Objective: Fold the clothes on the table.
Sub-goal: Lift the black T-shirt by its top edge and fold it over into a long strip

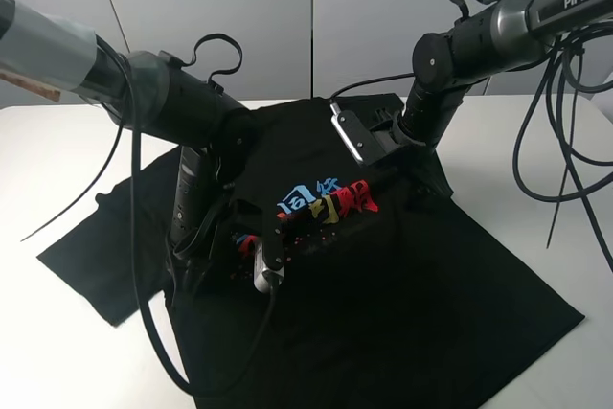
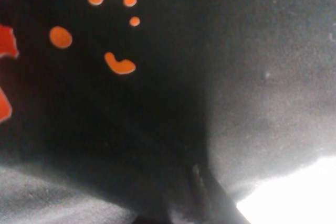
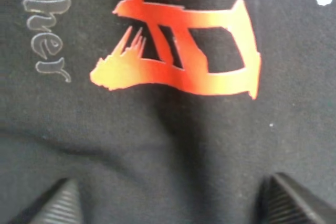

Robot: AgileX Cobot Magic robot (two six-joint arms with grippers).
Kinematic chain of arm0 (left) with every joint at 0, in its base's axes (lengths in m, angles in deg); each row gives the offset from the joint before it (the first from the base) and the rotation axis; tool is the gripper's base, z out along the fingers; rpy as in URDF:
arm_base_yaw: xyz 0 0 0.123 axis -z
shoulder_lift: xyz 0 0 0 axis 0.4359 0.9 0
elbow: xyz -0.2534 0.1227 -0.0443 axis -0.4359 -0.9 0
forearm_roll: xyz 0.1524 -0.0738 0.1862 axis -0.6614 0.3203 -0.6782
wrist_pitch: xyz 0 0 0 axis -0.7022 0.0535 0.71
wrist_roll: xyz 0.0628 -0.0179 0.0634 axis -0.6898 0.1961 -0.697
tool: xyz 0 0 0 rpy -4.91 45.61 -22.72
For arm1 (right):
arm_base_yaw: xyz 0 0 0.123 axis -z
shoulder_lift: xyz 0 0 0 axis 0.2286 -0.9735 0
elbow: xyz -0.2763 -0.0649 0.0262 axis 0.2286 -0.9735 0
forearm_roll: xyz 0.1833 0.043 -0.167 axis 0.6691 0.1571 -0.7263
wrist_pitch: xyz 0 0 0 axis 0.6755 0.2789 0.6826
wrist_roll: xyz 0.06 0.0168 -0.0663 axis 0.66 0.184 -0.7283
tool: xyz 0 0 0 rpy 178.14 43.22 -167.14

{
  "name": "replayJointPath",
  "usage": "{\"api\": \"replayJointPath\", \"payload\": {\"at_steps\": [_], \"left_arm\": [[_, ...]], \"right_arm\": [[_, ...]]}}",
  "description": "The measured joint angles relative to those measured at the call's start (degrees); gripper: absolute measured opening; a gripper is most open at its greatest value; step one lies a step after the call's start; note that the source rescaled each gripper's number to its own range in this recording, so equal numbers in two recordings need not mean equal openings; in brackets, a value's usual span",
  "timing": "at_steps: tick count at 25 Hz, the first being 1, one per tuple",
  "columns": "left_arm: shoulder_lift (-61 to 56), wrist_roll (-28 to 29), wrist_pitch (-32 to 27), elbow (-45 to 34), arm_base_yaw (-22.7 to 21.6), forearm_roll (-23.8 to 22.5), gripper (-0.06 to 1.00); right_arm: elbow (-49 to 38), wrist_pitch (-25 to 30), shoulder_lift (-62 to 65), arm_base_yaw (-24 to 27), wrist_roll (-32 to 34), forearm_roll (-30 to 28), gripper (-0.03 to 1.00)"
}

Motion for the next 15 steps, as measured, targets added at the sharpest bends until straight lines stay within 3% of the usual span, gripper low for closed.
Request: {"api": "replayJointPath", "payload": {"at_steps": [3,13,15], "left_arm": [[0.0,0.0,0.0,0.0,0.0,0.0,0.06],[0.0,0.0,0.0,0.0,0.0,0.0,0.06],[0.0,0.0,0.0,0.0,0.0,0.0,0.06]], "right_arm": [[0.0,-1.14,-0.46,-0.3,-0.1,0.0,0.59],[0.11,-4.92,-1.08,-1.63,0.14,-0.24,0.52],[0.11,-4.92,-1.17,-1.76,0.58,-0.24,0.39]]}}
